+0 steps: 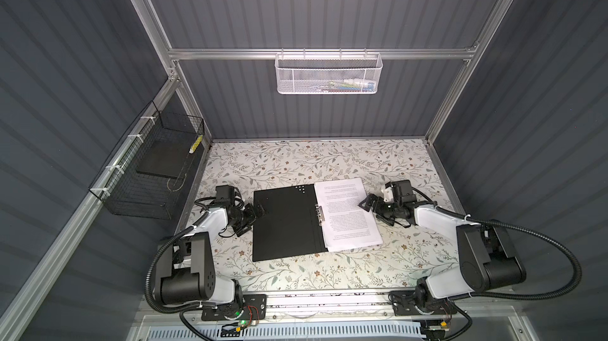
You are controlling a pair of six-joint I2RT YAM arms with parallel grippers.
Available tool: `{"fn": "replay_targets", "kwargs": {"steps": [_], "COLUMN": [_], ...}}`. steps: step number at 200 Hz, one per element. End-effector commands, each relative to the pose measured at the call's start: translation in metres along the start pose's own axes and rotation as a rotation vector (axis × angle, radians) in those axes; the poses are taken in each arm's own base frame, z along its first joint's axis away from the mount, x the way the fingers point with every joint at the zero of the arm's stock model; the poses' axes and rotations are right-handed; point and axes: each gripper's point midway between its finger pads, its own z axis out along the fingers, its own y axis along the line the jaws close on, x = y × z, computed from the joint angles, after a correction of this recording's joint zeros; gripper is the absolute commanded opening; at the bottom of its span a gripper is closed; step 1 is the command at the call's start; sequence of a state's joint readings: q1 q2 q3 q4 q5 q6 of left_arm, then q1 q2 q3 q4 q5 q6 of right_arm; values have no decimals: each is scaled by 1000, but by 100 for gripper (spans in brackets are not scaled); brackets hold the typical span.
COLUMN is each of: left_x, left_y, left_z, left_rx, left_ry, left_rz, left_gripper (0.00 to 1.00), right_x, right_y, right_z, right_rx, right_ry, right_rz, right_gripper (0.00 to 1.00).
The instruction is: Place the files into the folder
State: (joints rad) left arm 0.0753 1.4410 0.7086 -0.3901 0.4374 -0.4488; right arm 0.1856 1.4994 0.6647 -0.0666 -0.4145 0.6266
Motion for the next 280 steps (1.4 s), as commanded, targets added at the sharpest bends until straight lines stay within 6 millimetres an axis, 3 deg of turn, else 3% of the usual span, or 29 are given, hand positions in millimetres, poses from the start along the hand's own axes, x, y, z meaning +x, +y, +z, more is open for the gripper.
{"fn": "replay_targets", "kwargs": {"steps": [1, 25, 49, 91, 131, 152, 182, 203, 225, 258, 269, 280], "left_x": [5, 13, 22, 3, -6, 0, 30, 58, 99, 152, 158, 151], "left_y": [12, 7, -16, -86, -130, -161, -230, -270, -309, -345, -351, -353], "left_z": [10, 18, 16, -43, -93, -110, -121, -111, -78, -11, 0, -3], "left_rx": [-24, 26, 160, 403, 480, 537, 580, 568, 580, 610, 627, 639], "left_ry": [21, 72, 113, 23, -57, -73, -65, -45, 29, 180, 224, 200], "left_rz": [-31, -40, -36, 57, 118, 162, 319, 424, 507, 544, 533, 531], "left_gripper": [100, 100, 100, 100, 100, 100, 100, 100, 100, 100, 100, 100], "right_x": [5, 9, 11, 15, 19, 20, 18, 3, -22, -67, -77, -84], "right_y": [4, 7, 10, 11, 15, 19, 34, 50, 66, 24, 13, 8], "right_z": [6, 13, 17, 19, 20, 20, 19, 16, 3, -46, -65, -81], "right_rx": [-56, -93, -121, -127, -130, -141, -171, -222, -235, -134, -110, -82], "right_ry": [32, 60, 77, 92, 98, 101, 94, 53, -18, -259, -311, -348], "right_rz": [7, 30, 47, 44, 34, 30, 35, 62, 74, 243, 254, 239], "right_gripper": [99, 98, 98, 96, 96, 96, 97, 97, 99, 99, 99, 99]}}
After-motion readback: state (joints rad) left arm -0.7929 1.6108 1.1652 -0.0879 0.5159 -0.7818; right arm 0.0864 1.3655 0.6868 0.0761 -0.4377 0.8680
